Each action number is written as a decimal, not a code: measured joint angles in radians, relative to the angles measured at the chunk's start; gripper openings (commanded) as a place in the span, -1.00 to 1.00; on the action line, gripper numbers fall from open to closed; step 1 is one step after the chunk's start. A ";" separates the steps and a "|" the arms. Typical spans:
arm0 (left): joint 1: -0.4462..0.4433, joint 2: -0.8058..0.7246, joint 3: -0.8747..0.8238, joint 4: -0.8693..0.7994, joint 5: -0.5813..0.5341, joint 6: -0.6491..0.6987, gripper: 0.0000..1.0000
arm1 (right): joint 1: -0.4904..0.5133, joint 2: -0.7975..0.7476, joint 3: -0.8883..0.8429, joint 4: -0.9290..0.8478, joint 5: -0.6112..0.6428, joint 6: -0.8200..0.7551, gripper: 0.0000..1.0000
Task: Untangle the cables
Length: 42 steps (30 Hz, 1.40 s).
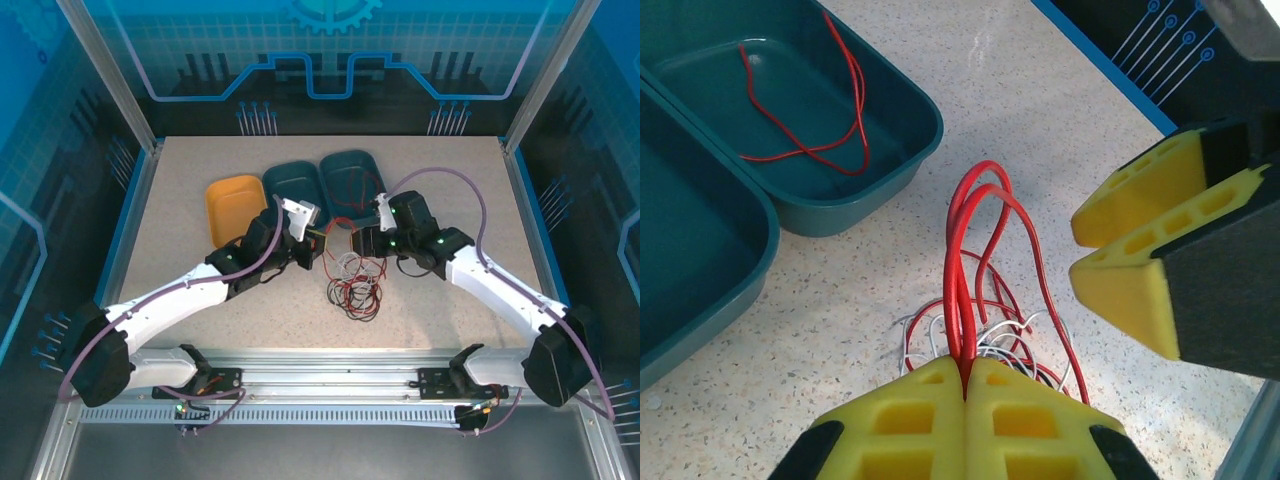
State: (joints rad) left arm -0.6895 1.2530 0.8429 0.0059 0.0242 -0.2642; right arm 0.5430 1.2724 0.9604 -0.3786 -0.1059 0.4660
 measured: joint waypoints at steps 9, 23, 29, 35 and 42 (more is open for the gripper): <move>0.016 0.000 -0.002 0.000 0.005 -0.043 -0.93 | 0.000 0.098 -0.012 0.033 -0.008 0.008 -0.10; 0.031 -0.002 -0.016 0.000 0.026 -0.084 -0.58 | 0.000 0.121 -0.012 0.076 -0.023 0.042 -1.00; 0.034 -0.010 -0.052 0.000 0.025 -0.111 0.14 | 0.000 -0.002 0.021 0.009 0.021 0.040 -1.00; 0.040 -0.054 -0.101 -0.008 -0.020 -0.170 0.97 | 0.002 -0.092 0.132 -0.110 0.096 0.011 -1.00; 0.045 -0.188 -0.163 0.000 -0.091 -0.217 0.98 | 0.002 -0.106 0.316 -0.270 0.205 -0.042 -1.00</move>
State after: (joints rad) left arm -0.6441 1.0653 0.6804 0.0059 -0.0669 -0.4812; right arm 0.5453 1.1667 1.2766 -0.6487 0.0990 0.4236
